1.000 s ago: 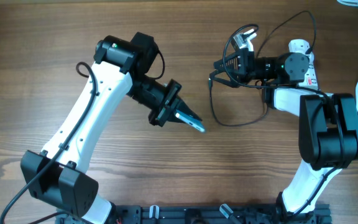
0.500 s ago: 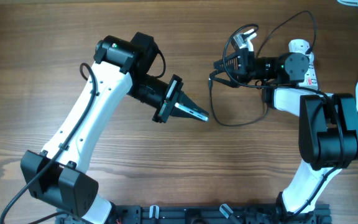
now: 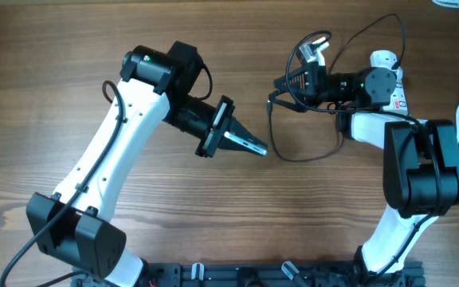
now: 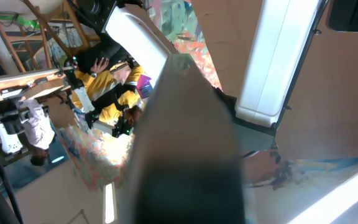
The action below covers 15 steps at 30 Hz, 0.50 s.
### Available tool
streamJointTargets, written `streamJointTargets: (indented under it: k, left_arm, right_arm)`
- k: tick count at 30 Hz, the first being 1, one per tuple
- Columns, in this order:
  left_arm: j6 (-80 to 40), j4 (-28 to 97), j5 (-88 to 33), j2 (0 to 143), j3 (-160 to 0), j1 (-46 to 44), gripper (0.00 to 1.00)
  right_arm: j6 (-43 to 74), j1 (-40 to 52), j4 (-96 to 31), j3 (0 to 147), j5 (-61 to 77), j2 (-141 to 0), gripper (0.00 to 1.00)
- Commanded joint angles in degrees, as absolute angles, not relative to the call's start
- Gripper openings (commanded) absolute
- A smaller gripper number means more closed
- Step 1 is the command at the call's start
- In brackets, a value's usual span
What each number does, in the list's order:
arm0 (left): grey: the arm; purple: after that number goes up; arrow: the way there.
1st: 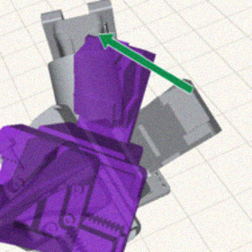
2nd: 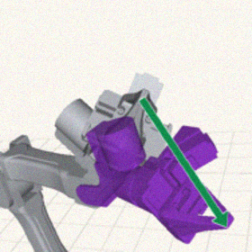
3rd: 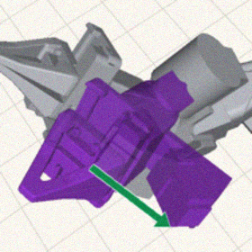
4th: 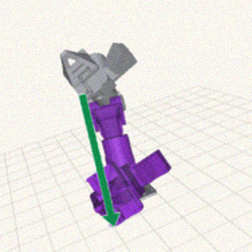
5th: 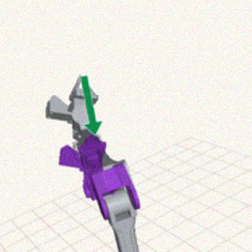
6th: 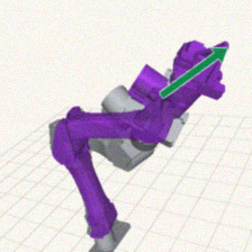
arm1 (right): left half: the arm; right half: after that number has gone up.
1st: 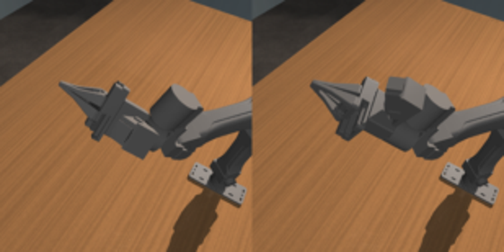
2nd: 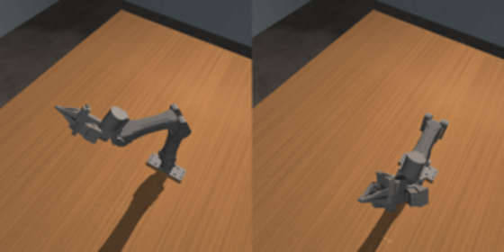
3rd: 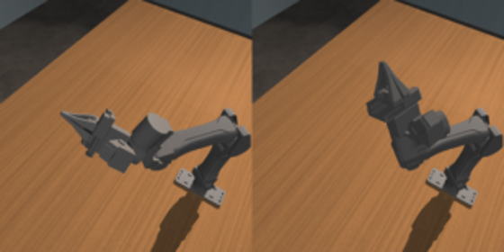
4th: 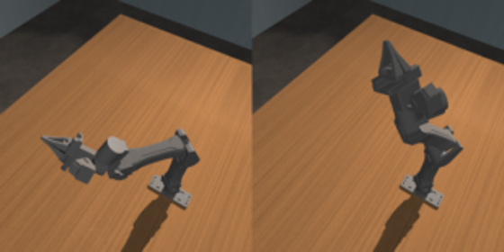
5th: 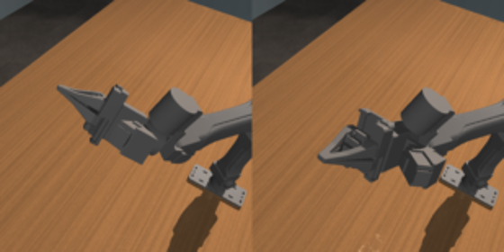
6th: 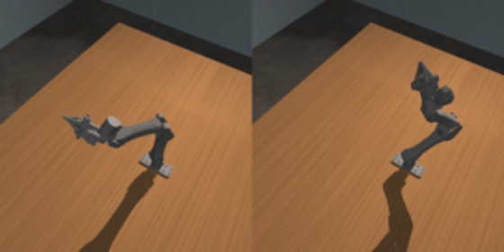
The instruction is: Plug charger to phone and switch on socket
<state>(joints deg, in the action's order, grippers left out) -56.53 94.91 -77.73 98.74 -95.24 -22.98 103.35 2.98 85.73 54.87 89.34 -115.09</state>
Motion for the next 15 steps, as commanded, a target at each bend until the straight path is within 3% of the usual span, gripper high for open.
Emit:
streamJointTargets:
  k: [1,5,8,15]
  left_arm:
    - [-57.5,95.0,-79.5,98.4,-95.6,-23.1,0.04]
    - [-58.9,95.0,-69.7,98.4,-95.6,-23.1,0.04]
    - [-62.4,93.3,-52.6,98.4,-95.6,-23.1,0.04]
    - [-62.3,85.2,-27.9,98.4,-95.6,-23.1,0.04]
  right_arm:
    - [102.2,2.9,85.8,54.7,92.2,-114.9,0.98]
    - [102.2,2.9,85.8,54.7,92.2,-114.9,1.00]
    - [102.2,2.9,85.8,54.7,92.2,-114.9,1.00]
    - [102.2,2.9,85.8,54.7,92.2,-114.9,1.00]
